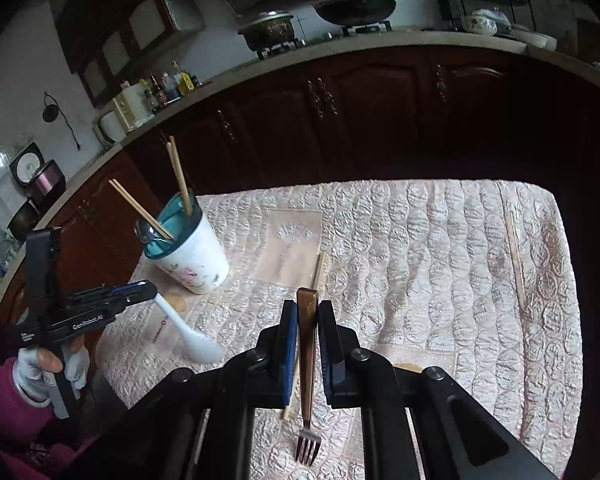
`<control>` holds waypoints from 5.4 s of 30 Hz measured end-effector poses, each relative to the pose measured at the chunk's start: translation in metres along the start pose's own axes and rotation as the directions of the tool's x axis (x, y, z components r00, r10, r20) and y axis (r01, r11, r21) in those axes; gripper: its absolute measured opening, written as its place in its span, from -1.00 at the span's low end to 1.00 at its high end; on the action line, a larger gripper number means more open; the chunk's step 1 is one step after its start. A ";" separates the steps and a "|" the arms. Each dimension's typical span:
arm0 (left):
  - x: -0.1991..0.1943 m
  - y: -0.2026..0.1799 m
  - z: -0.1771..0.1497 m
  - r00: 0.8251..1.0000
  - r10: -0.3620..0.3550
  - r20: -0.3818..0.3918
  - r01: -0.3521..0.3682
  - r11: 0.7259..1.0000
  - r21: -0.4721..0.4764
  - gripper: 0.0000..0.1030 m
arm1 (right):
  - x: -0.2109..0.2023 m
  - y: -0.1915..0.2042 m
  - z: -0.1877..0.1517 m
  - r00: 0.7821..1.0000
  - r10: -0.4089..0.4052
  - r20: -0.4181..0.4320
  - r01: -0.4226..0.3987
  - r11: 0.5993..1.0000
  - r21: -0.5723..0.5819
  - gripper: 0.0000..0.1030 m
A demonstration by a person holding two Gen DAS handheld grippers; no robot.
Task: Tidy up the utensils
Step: 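Carry the fork and white spoon up over the cup, then lower both utensils into the cup and open both tools, then move both open tools back toward the gold fork on the table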
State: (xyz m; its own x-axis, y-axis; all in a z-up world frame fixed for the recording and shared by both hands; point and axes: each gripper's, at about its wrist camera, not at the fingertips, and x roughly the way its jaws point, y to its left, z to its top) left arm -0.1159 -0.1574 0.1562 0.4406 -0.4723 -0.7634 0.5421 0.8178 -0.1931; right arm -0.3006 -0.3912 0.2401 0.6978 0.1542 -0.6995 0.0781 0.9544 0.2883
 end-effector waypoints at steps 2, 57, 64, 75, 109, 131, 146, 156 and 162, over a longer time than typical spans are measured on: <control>-0.006 0.002 0.002 1.000 0.003 0.010 -0.003 1.000 -0.001 -0.81 | -0.005 0.008 0.005 1.000 0.004 0.013 -0.003 1.000 -0.016 -0.77; -0.005 0.081 0.113 0.962 0.272 0.030 -0.273 0.961 0.047 -0.81 | 0.130 0.219 0.149 0.976 0.213 0.034 -0.196 0.940 -0.279 -0.77; 0.000 0.076 0.114 0.962 0.271 0.033 -0.272 0.961 0.057 -0.81 | 0.156 0.213 0.132 0.978 0.205 -0.041 -0.208 0.942 -0.264 -0.76; 0.006 0.084 0.115 0.971 0.237 0.029 -0.238 0.971 0.032 -0.80 | 0.168 0.178 0.118 0.964 0.252 -0.079 -0.261 0.954 -0.146 -0.75; -0.031 0.076 0.103 0.988 0.150 0.042 -0.145 0.985 -0.094 0.17 | 0.131 0.139 0.103 0.970 0.236 -0.057 -0.239 0.970 -0.037 -0.52; -0.074 0.026 0.040 0.979 0.176 0.107 -0.172 0.984 -0.049 0.20 | 0.061 0.074 0.050 0.998 0.066 -0.018 -0.065 0.997 0.031 -0.51; -0.034 -0.002 -0.020 0.998 0.067 0.005 -0.067 0.997 -0.024 0.20 | 0.124 0.005 -0.018 0.975 -0.039 -0.220 0.061 0.994 0.093 -0.51; 0.005 -0.006 -0.034 0.994 0.043 -0.097 -0.046 0.998 -0.029 0.20 | 0.187 -0.019 -0.019 0.949 -0.045 -0.311 0.083 0.990 0.111 -0.54; 0.019 -0.013 -0.032 0.992 0.032 -0.121 -0.034 0.999 -0.021 0.20 | 0.195 -0.030 -0.020 0.949 -0.034 -0.313 0.082 0.987 0.140 -0.82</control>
State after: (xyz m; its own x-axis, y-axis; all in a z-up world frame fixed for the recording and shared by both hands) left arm -0.1372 -0.1668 0.1244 0.3678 -0.4030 -0.8380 0.5118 0.8402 -0.1794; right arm -0.1811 -0.3847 0.0815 0.4363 0.1938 -0.8787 0.2335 0.9187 0.3186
